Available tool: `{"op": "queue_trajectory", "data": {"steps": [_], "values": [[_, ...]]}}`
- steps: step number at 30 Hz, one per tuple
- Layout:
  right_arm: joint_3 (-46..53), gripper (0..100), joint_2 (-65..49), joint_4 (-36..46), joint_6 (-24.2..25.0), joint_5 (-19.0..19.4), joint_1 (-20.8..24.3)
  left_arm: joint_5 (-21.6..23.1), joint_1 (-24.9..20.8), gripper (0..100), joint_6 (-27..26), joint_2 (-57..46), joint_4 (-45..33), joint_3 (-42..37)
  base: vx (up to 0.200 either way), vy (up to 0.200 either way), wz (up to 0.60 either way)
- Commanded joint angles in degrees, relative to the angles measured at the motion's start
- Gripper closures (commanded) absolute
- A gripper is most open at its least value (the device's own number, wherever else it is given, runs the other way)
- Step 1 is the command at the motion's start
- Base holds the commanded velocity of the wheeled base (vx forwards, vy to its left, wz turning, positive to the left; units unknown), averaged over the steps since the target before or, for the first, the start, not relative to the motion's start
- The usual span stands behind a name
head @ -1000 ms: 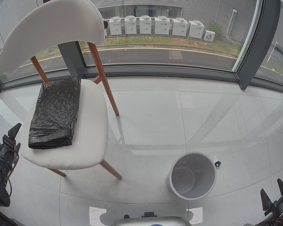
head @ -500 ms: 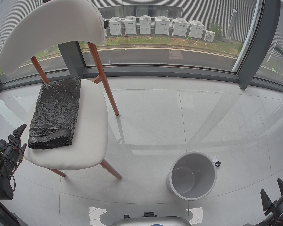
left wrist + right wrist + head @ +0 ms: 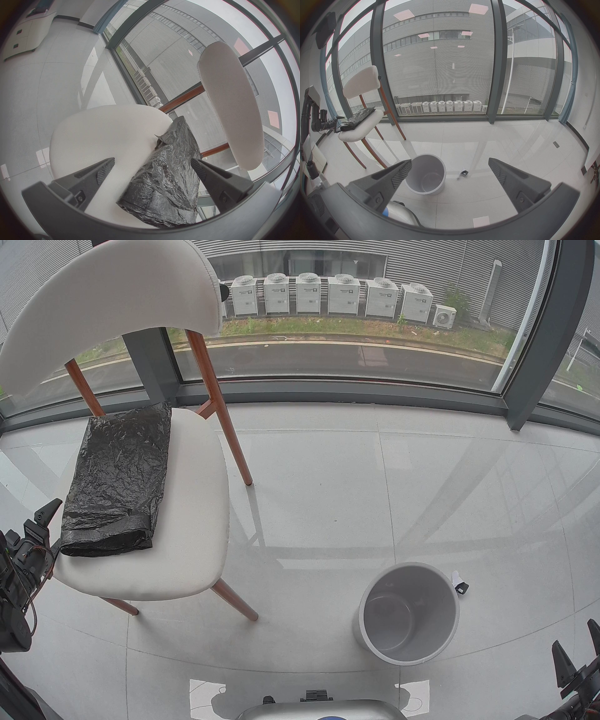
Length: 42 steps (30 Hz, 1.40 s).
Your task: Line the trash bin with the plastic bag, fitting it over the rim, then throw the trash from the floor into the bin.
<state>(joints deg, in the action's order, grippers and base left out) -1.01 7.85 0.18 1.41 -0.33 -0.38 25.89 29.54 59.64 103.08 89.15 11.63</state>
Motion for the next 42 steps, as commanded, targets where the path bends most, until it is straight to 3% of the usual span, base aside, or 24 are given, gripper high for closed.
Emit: {"op": "queue_trajectory", "data": {"steps": [1,42], "values": [[1.01,0,0.06,-0.01,-0.01,-0.02,0.03,0.03,-0.45,0,0.13,1.51,-0.12,0.59,0.0,0.0,0.0],[1.01,0,0.24,-0.01,-0.01,-0.02,-0.41,-1.11,-12.93,0,0.13,1.68,-0.12,-2.14,0.0,0.0,0.0]]}}
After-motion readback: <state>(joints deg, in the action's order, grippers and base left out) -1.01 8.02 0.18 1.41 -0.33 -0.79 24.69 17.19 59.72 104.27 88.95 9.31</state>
